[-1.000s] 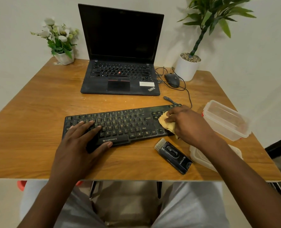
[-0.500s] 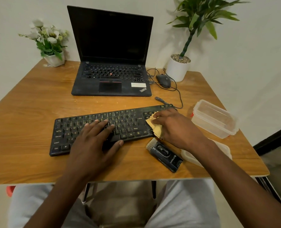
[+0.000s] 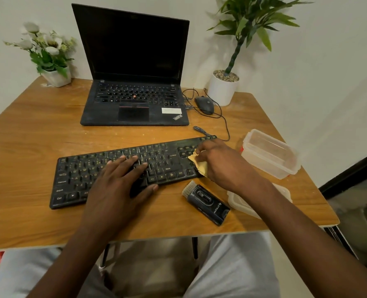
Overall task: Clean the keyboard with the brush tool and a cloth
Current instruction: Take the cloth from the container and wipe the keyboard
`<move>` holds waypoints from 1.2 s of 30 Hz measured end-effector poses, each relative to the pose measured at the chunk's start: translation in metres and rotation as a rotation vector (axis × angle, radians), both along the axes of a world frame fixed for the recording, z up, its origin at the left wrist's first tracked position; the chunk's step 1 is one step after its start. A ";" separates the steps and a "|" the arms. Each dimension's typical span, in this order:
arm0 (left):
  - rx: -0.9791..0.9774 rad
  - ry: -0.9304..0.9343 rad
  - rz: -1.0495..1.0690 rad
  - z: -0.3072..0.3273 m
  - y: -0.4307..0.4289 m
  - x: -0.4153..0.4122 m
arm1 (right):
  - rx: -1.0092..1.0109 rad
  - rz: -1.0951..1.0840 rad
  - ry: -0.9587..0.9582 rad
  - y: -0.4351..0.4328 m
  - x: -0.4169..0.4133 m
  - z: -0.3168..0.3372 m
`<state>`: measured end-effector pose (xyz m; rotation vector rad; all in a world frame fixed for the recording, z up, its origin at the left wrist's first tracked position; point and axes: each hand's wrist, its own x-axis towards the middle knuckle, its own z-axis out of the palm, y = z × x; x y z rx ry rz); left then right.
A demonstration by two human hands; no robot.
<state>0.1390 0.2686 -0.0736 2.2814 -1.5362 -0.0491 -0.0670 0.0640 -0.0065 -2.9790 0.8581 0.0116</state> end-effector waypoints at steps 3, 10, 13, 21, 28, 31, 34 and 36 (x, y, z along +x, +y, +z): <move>-0.006 -0.005 0.004 0.001 0.000 -0.001 | 0.002 0.036 0.036 0.000 -0.006 0.002; 0.002 -0.009 0.020 0.001 0.000 -0.002 | -0.046 0.051 0.059 -0.017 -0.010 0.005; 0.005 -0.006 0.023 0.003 0.001 -0.002 | -0.042 0.032 0.024 -0.012 0.003 -0.001; 0.016 0.002 0.030 0.005 0.002 -0.001 | 0.084 0.013 0.021 -0.015 -0.021 0.008; 0.012 -0.005 0.029 0.004 0.002 -0.002 | 0.051 -0.019 -0.091 -0.003 -0.026 -0.002; 0.012 0.001 0.030 0.005 0.002 -0.003 | 0.075 0.053 -0.069 0.004 -0.037 -0.003; 0.005 0.002 0.034 0.005 0.002 -0.003 | 0.050 0.034 0.011 -0.002 -0.054 0.005; 0.003 0.005 0.030 0.004 0.002 -0.001 | 0.030 -0.006 0.034 -0.006 -0.057 0.011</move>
